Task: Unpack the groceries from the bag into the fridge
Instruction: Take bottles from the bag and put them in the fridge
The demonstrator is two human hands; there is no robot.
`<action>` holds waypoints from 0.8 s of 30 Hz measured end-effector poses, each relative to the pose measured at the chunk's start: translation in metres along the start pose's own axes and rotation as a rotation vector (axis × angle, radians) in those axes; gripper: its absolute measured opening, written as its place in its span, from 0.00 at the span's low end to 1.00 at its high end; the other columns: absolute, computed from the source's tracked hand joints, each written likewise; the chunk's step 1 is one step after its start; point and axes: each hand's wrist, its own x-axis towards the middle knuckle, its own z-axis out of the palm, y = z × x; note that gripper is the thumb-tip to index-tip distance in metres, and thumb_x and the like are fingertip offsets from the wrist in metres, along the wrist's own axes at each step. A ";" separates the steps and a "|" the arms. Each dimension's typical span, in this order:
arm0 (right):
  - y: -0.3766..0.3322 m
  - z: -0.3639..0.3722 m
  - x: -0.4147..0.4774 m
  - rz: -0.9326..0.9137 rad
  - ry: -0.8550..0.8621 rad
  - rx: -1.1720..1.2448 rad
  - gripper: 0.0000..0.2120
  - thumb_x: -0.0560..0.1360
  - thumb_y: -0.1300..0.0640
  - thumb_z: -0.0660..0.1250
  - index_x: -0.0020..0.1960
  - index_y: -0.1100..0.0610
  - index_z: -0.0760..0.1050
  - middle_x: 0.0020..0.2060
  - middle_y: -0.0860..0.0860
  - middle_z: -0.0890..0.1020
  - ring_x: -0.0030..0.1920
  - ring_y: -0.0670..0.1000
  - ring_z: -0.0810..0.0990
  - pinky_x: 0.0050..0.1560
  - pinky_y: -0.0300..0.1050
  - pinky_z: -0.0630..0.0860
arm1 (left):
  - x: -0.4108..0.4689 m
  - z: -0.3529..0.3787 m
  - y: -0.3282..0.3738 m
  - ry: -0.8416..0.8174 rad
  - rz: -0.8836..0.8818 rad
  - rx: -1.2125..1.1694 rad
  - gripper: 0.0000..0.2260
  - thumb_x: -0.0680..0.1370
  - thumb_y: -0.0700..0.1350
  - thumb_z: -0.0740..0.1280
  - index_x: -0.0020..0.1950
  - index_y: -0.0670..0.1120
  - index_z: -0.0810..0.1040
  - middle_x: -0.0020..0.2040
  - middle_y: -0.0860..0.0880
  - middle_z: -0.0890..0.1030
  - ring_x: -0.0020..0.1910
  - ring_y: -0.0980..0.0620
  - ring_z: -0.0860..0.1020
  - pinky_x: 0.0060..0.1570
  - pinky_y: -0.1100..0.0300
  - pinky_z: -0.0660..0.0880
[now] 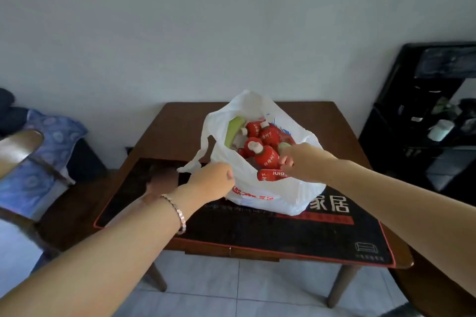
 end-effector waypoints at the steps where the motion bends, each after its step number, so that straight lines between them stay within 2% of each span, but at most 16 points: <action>1: -0.003 0.000 0.020 -0.002 0.004 0.000 0.11 0.78 0.53 0.58 0.54 0.57 0.75 0.45 0.50 0.79 0.46 0.53 0.78 0.49 0.46 0.77 | 0.012 -0.004 -0.002 0.007 0.004 -0.012 0.12 0.79 0.43 0.55 0.35 0.49 0.66 0.32 0.50 0.70 0.35 0.51 0.71 0.39 0.55 0.69; 4: -0.005 0.016 0.091 -0.004 0.024 -0.044 0.11 0.76 0.50 0.59 0.54 0.53 0.75 0.38 0.47 0.76 0.42 0.52 0.79 0.44 0.47 0.79 | 0.055 -0.018 -0.016 0.005 0.057 -0.015 0.10 0.80 0.46 0.55 0.51 0.47 0.75 0.45 0.49 0.79 0.45 0.50 0.77 0.47 0.54 0.74; 5: -0.006 0.024 0.111 0.011 0.022 -0.060 0.12 0.76 0.50 0.60 0.56 0.52 0.73 0.41 0.48 0.76 0.43 0.53 0.79 0.45 0.47 0.79 | 0.070 -0.023 -0.022 0.013 0.079 -0.010 0.11 0.80 0.47 0.55 0.55 0.47 0.75 0.50 0.49 0.80 0.48 0.49 0.78 0.49 0.54 0.74; 7: -0.010 0.041 0.144 0.085 0.018 -0.100 0.18 0.76 0.47 0.61 0.64 0.51 0.67 0.54 0.52 0.74 0.49 0.56 0.78 0.45 0.46 0.76 | 0.101 -0.031 -0.032 0.010 0.113 -0.006 0.12 0.80 0.47 0.57 0.59 0.47 0.75 0.53 0.49 0.79 0.50 0.48 0.78 0.48 0.55 0.74; 9: -0.014 0.059 0.171 0.182 0.016 -0.147 0.26 0.76 0.43 0.60 0.71 0.51 0.59 0.63 0.56 0.69 0.52 0.58 0.78 0.40 0.44 0.72 | 0.133 -0.038 -0.041 -0.003 0.163 0.002 0.11 0.80 0.46 0.57 0.59 0.46 0.75 0.52 0.49 0.79 0.47 0.49 0.78 0.44 0.57 0.73; 11: -0.014 0.074 0.195 0.272 -0.001 -0.160 0.28 0.77 0.43 0.60 0.72 0.52 0.57 0.64 0.56 0.67 0.53 0.56 0.78 0.42 0.44 0.72 | 0.164 -0.045 -0.046 0.009 0.257 0.049 0.10 0.80 0.46 0.57 0.57 0.46 0.75 0.48 0.50 0.79 0.41 0.51 0.76 0.37 0.61 0.70; 12: -0.012 0.080 0.205 0.299 -0.008 -0.161 0.27 0.77 0.45 0.60 0.72 0.52 0.58 0.64 0.56 0.67 0.53 0.56 0.78 0.44 0.43 0.74 | 0.178 -0.047 -0.047 0.014 0.299 0.066 0.10 0.80 0.46 0.57 0.56 0.46 0.76 0.47 0.51 0.79 0.40 0.52 0.75 0.35 0.61 0.68; 14: -0.006 0.085 0.218 0.324 -0.004 -0.144 0.25 0.78 0.48 0.61 0.71 0.53 0.60 0.64 0.55 0.68 0.53 0.55 0.78 0.45 0.42 0.74 | 0.208 -0.048 -0.045 -0.006 0.369 0.071 0.10 0.80 0.47 0.58 0.57 0.47 0.75 0.46 0.51 0.77 0.42 0.51 0.75 0.39 0.60 0.71; 17: 0.001 0.084 0.218 0.377 -0.021 0.004 0.22 0.77 0.51 0.62 0.68 0.54 0.62 0.61 0.52 0.71 0.55 0.54 0.77 0.49 0.43 0.75 | 0.244 -0.034 -0.036 -0.090 0.455 0.098 0.12 0.79 0.49 0.60 0.61 0.48 0.72 0.53 0.50 0.76 0.50 0.48 0.77 0.47 0.54 0.75; 21: 0.014 0.067 0.198 0.557 0.139 0.260 0.16 0.75 0.44 0.63 0.59 0.49 0.66 0.55 0.44 0.74 0.52 0.47 0.75 0.50 0.38 0.75 | 0.281 0.002 -0.017 -0.220 0.517 0.269 0.18 0.78 0.51 0.61 0.67 0.49 0.66 0.62 0.46 0.72 0.59 0.44 0.74 0.52 0.52 0.75; 24: 0.015 0.050 0.178 0.635 0.214 0.381 0.15 0.74 0.41 0.63 0.56 0.44 0.64 0.49 0.38 0.68 0.48 0.42 0.72 0.48 0.35 0.72 | 0.294 0.025 -0.008 -0.308 0.521 0.335 0.17 0.77 0.47 0.63 0.65 0.50 0.65 0.62 0.45 0.73 0.59 0.43 0.74 0.52 0.52 0.72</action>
